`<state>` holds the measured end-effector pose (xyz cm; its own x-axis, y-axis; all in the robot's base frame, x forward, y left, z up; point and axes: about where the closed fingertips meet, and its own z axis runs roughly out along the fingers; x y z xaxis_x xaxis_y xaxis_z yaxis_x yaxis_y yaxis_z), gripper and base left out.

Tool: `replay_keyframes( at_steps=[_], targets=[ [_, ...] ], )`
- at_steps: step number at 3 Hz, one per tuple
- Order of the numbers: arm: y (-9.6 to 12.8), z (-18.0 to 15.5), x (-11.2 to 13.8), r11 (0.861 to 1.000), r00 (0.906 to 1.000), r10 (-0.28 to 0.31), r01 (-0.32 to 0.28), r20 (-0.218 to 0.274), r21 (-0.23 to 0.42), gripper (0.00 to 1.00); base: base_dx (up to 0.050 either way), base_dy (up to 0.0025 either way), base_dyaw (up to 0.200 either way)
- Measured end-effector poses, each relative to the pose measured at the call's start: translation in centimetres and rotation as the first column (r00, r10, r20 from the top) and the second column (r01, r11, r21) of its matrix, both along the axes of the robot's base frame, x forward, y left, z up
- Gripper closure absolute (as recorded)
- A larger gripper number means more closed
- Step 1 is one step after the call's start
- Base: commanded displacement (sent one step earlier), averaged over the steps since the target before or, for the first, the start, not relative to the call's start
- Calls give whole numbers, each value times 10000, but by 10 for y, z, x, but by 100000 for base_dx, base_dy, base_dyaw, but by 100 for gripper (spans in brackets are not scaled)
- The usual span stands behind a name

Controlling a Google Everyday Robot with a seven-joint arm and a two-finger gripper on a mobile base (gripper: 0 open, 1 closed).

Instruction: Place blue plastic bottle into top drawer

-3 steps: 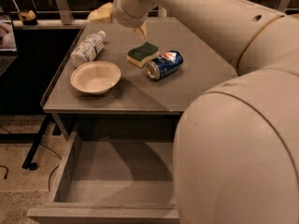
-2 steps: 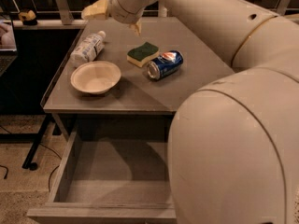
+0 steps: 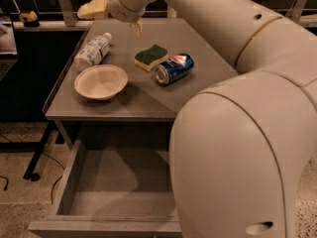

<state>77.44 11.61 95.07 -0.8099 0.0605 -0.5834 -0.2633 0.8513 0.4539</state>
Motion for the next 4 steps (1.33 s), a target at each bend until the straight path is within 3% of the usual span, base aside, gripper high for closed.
replay_keyframes(
  at_steps=[1,2,4],
  targets=[
    [-5,-8,2,9994,9995,-233,238,-199,253,0,0,0,0],
    [18,-29,11,9991,9971,126,-95,-750,421,0,0,0,0],
    [54,-47,29,9953,9890,758,-675,-1267,688,0,0,0,0]
  ],
)
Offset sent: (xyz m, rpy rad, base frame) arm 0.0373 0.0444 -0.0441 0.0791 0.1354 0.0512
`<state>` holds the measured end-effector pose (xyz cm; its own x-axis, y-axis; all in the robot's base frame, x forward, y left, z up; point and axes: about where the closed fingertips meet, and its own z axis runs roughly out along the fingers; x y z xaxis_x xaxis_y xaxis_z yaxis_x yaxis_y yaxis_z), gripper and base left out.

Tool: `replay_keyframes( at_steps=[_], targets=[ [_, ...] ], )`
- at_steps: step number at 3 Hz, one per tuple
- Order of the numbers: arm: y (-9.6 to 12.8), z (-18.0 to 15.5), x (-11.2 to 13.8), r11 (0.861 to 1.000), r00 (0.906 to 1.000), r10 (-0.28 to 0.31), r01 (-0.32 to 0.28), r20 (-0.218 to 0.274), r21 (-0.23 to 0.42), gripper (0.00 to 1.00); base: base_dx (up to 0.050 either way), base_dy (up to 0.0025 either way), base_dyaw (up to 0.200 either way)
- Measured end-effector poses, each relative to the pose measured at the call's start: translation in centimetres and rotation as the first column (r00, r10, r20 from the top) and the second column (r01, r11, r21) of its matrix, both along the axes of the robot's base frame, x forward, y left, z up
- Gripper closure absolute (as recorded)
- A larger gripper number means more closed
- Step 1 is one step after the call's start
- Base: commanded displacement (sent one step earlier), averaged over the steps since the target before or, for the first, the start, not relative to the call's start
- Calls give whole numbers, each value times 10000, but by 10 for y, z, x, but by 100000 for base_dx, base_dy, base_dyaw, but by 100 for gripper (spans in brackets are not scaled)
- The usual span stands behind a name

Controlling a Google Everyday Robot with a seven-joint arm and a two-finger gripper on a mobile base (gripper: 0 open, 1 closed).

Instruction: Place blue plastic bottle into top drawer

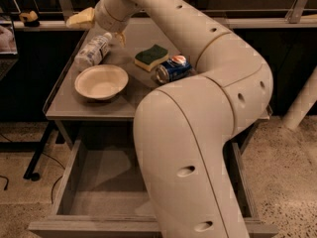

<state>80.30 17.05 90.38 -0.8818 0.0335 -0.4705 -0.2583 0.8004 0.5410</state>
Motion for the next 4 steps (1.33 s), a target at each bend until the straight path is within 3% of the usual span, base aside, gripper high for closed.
replay_keyframes(
  at_steps=[1,2,3,4],
  targets=[
    [10,-4,6,9978,9997,-230,232,38,-627,0,0,0,0],
    [2,-17,19,9819,9949,-969,1002,281,-1608,0,0,0,0],
    [2,-17,19,9819,9949,-969,1001,279,-1608,0,0,0,0],
    [7,-35,22,9827,9954,-944,907,-159,-1612,0,0,0,0]
  ],
)
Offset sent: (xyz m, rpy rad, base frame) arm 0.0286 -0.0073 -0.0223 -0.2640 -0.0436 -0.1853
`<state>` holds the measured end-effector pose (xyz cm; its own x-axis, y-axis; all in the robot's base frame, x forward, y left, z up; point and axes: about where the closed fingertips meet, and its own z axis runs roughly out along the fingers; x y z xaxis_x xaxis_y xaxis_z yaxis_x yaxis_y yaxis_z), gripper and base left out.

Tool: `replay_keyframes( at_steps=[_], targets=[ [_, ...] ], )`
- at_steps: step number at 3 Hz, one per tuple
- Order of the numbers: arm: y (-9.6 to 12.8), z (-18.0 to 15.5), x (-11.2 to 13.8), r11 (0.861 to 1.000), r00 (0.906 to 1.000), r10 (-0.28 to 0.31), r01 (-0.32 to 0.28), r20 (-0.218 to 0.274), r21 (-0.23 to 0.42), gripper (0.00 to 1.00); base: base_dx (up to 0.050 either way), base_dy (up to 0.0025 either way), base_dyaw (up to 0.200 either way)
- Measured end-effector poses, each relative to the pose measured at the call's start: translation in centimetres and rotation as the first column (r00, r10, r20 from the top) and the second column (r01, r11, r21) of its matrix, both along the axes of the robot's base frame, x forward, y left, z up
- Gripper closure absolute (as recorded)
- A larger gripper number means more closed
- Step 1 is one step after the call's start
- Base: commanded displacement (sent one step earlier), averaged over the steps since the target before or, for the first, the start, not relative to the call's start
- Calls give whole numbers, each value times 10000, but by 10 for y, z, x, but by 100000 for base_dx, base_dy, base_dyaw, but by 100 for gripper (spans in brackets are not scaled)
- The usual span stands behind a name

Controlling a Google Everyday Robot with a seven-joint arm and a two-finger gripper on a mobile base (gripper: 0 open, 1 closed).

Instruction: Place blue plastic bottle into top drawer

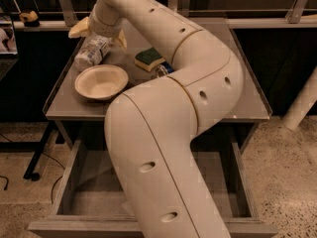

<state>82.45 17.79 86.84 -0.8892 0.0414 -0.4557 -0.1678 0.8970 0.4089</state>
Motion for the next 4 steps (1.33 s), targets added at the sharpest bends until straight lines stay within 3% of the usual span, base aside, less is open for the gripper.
replay_keyframes(
  at_steps=[3,4],
  targets=[
    [13,-15,-1,9988,9990,319,-331,-325,-350,0,0,0,0],
    [13,-15,-1,9988,9990,320,-331,-326,-350,19,0,0,0]
  ],
)
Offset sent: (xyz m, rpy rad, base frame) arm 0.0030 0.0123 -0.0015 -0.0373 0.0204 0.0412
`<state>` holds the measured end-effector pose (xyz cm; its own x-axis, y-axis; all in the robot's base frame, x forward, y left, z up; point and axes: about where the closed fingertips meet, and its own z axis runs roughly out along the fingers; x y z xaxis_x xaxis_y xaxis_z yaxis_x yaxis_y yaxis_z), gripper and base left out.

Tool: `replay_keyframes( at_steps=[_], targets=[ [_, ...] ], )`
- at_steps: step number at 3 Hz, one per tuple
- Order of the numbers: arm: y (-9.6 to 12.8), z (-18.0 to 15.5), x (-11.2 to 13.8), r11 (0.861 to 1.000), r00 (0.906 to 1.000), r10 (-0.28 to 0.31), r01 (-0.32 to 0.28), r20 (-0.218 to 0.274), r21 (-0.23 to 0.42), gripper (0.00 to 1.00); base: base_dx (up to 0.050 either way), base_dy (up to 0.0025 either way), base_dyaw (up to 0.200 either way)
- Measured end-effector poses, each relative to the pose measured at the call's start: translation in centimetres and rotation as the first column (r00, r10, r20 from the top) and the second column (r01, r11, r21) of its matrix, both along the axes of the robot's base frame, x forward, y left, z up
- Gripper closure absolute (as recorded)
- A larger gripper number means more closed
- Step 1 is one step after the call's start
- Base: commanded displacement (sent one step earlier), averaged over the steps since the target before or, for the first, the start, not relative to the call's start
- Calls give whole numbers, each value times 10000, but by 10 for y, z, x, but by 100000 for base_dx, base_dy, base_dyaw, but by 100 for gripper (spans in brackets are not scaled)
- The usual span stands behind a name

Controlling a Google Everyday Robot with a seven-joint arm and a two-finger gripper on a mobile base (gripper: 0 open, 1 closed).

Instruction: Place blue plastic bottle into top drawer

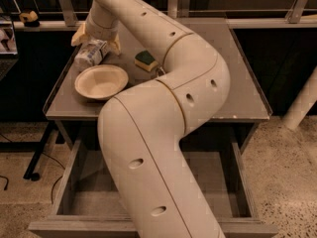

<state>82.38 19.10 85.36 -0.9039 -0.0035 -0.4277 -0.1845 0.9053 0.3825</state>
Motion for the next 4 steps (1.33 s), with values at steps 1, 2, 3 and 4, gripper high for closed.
replay_keyframes(
  at_steps=[1,2,3,4],
  targets=[
    [0,0,0,10000,10000,0,0,0,0,42,0,0,0],
    [0,0,0,10000,10000,0,0,-1,0,65,0,0,0],
    [0,0,0,10000,10000,0,0,-1,-1,89,0,0,0],
    [0,0,0,10000,10000,1,-1,-2,-1,100,0,0,0]
  ],
)
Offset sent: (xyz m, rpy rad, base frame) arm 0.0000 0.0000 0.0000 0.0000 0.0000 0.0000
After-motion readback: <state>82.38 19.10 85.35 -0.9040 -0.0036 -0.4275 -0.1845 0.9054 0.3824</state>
